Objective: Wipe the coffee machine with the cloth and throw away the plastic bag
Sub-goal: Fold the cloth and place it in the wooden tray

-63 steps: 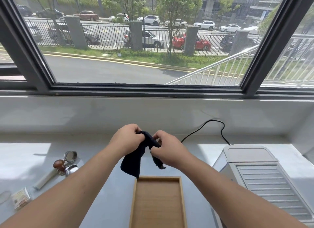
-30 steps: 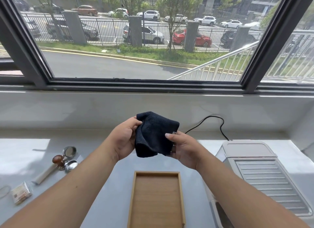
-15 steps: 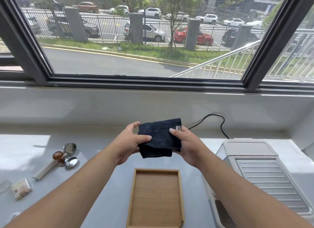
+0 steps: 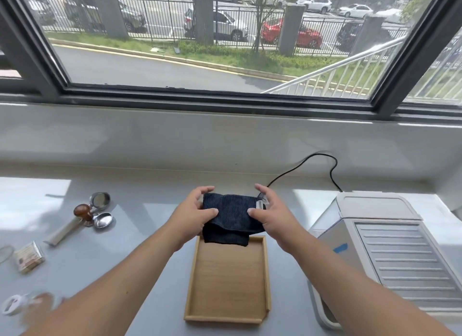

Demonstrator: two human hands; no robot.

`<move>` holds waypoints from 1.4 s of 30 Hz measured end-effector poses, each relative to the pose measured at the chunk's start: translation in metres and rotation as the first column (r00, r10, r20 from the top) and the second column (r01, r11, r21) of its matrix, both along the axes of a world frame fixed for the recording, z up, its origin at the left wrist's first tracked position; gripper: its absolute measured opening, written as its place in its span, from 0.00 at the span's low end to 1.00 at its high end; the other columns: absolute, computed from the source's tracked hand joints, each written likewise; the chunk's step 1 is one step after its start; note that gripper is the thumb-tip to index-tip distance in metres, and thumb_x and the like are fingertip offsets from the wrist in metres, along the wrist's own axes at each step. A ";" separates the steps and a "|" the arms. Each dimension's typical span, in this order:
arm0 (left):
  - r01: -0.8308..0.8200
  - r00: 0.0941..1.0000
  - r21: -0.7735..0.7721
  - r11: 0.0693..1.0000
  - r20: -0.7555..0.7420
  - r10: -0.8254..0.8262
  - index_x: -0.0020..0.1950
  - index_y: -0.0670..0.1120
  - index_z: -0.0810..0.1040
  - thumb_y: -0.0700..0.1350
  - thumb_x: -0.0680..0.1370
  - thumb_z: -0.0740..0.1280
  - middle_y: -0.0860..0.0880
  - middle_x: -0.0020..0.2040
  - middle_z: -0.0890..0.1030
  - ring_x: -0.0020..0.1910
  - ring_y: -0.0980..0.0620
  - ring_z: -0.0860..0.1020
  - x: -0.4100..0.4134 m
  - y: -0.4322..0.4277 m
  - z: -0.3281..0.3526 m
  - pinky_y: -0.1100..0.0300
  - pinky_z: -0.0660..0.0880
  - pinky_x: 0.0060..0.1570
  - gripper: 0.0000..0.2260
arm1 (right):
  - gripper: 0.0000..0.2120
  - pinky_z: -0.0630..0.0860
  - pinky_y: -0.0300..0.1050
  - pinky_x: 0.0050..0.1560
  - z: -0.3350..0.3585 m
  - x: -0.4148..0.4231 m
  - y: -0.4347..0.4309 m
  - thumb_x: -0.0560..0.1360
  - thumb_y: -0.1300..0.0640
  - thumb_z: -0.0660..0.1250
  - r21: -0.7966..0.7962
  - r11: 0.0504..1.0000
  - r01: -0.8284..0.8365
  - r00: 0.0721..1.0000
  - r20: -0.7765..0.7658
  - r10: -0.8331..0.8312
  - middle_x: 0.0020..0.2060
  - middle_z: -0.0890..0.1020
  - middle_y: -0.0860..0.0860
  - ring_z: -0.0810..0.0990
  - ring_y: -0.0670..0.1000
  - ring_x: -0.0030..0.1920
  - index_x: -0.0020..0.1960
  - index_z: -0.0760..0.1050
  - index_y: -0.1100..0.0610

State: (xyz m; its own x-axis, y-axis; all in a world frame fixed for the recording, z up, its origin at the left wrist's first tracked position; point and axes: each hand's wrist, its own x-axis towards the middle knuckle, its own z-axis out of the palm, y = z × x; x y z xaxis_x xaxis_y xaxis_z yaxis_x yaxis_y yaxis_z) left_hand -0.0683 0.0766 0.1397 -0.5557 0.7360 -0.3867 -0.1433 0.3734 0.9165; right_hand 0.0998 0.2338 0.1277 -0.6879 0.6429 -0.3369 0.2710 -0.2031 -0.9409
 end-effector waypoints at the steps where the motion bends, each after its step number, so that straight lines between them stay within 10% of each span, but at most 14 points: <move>1: 0.008 1.000 -0.012 1.000 -0.001 -0.008 0.67 0.61 0.74 0.37 0.81 0.68 0.46 0.56 0.85 0.44 0.50 0.87 0.002 -0.001 -0.007 0.40 0.85 0.43 0.21 | 0.28 0.83 0.55 0.57 -0.006 0.002 -0.002 0.78 0.67 0.69 0.001 1.000 -0.009 1.000 0.008 0.009 0.57 0.82 0.52 0.86 0.54 0.51 0.71 0.71 0.42; 15: 0.150 0.987 -0.290 0.945 -0.003 -0.158 0.69 0.68 0.70 0.41 0.78 0.67 0.62 0.60 0.74 0.48 0.45 0.82 0.036 -0.026 -0.102 0.47 0.85 0.34 0.27 | 0.25 0.80 0.43 0.33 -0.088 0.029 -0.032 0.79 0.67 0.63 -0.032 0.994 -0.102 0.945 0.308 0.107 0.59 0.77 0.48 0.81 0.54 0.48 0.68 0.76 0.43; 28: 0.195 0.961 -0.463 0.864 -0.087 -0.264 0.73 0.70 0.64 0.49 0.75 0.67 0.57 0.55 0.76 0.40 0.47 0.83 0.051 -0.042 -0.140 0.56 0.80 0.27 0.29 | 0.30 0.83 0.51 0.56 -0.136 0.039 -0.051 0.76 0.60 0.65 0.025 0.982 -0.187 0.866 0.475 0.153 0.63 0.78 0.48 0.81 0.52 0.56 0.75 0.71 0.41; 36: 0.207 0.820 -0.599 0.774 -0.325 -0.471 0.78 0.63 0.61 0.56 0.76 0.66 0.56 0.70 0.77 0.60 0.50 0.79 0.054 -0.045 -0.148 0.55 0.77 0.57 0.31 | 0.29 0.78 0.41 0.54 -0.144 0.044 -0.051 0.76 0.57 0.65 0.065 0.960 -0.272 0.823 0.533 0.197 0.65 0.78 0.47 0.79 0.49 0.58 0.75 0.69 0.40; 42: 0.171 0.719 -0.671 0.721 -0.415 -0.557 0.77 0.60 0.64 0.58 0.77 0.65 0.55 0.71 0.75 0.63 0.49 0.78 0.052 -0.044 -0.148 0.53 0.78 0.56 0.28 | 0.26 0.72 0.40 0.47 -0.139 0.045 -0.053 0.76 0.51 0.64 0.184 0.918 -0.350 0.772 0.612 0.171 0.59 0.82 0.48 0.80 0.50 0.54 0.74 0.70 0.41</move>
